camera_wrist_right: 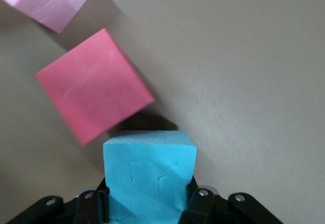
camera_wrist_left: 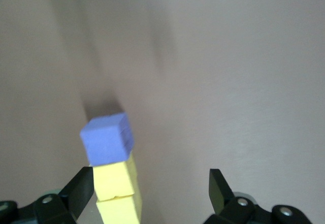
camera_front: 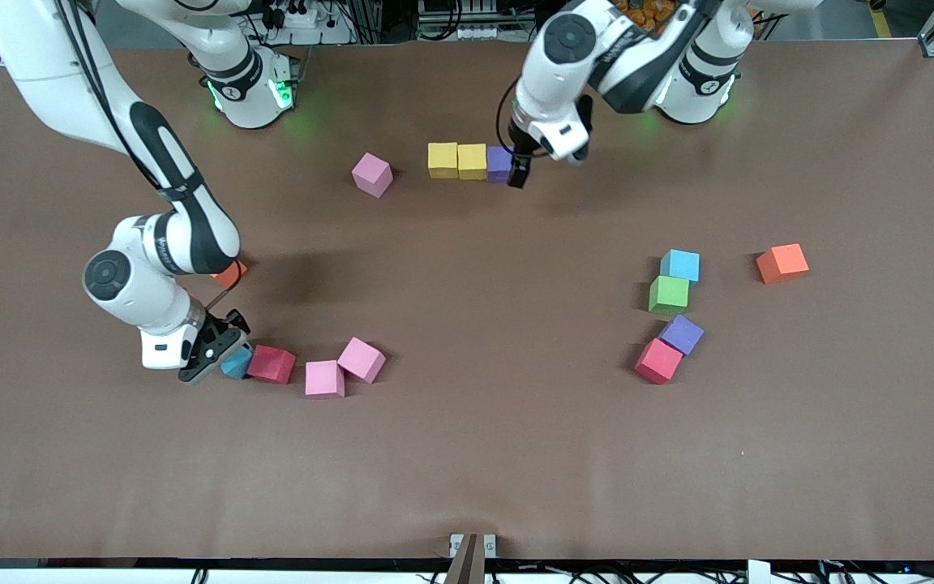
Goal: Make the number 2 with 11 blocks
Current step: 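Lift the blue cube with the right gripper while the left gripper reaches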
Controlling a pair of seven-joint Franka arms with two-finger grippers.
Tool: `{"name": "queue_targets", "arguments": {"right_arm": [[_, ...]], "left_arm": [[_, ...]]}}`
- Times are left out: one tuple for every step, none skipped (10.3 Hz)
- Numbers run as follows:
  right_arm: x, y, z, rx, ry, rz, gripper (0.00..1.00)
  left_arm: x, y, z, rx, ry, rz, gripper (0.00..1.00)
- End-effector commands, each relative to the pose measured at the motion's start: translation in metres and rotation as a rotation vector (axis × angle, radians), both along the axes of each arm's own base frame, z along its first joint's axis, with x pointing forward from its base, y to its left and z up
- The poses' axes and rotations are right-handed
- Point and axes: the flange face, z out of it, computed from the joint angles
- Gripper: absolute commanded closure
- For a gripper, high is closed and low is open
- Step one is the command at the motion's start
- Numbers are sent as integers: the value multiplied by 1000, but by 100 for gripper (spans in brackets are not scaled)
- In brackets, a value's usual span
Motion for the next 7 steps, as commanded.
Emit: {"name": "queue_targets", "arguments": {"right_arm": [[-14,-7,64,35,55,-4,64],[-20,3,77,57,86,-20,63],[-22,19,84,83,100,-66,63],[-25,42,93,93,97,-113,64],[-29,69,102,102,102,-185,64],[-36,101,109,112,110,-258,64],[-44,133,113,119,121,-320,64]], "left_arm": [[64,56,47,-9,-43,-141,0],[84,78,53,-22,-63,-235,0],[99,101,53,-34,-83,-337,0],[111,121,52,-39,-105,-443,0],[124,141,51,-16,-127,-550,0],[132,152,46,22,-136,-670,0],[145,161,41,41,-139,-752,0]]}}
